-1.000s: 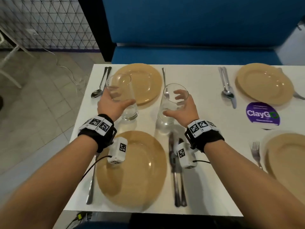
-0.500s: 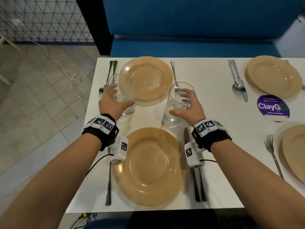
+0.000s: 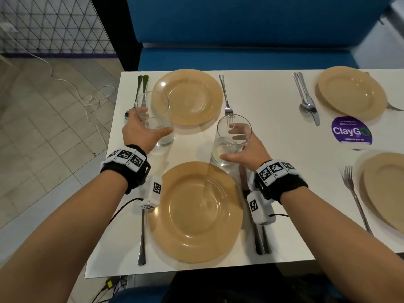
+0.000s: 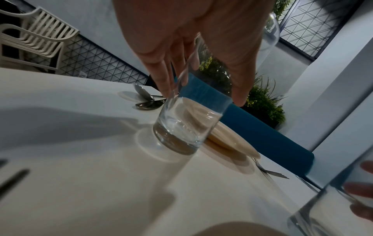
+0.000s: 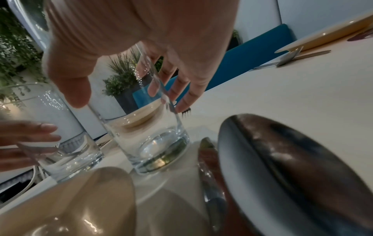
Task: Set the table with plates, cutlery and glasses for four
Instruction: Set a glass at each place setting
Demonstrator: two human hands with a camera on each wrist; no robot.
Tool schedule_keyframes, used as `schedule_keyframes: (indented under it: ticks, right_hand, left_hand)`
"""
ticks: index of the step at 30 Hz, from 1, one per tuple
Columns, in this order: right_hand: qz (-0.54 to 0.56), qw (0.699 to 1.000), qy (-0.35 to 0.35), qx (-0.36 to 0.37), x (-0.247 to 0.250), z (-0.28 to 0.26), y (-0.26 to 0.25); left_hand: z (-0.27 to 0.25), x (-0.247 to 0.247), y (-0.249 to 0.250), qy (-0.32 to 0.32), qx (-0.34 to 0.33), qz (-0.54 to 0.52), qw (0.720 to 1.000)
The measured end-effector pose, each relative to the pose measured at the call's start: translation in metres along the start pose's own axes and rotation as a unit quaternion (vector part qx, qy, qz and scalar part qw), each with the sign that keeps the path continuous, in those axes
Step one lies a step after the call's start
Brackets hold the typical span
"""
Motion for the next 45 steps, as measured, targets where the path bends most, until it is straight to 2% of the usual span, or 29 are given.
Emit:
schedule_keyframes:
  ticks: [10,45]
  right_hand:
    - [-0.005,1.000,-0.007,0.002,0.0020,-0.0018,-0.0046]
    - [0.005,1.000,0.007,-0.003,-0.0055,-0.0004,0.0023]
  left_hand:
    - [0.0066,0.0073,-0.0007,-0.010,-0.018,0.031,0.999]
    - [0.0064,0.0089,-0.0049,0.010,0.001,-0.002,1.000]
Point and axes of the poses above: each hand's wrist, its own z-axis towards the middle knuckle, its own x-axis out of the back of the hand, y = z × x, the point moved 5 cm from there along z, towards the middle knuckle, and after that the axes turned 7 degrees about y, right-handed, at the moved point
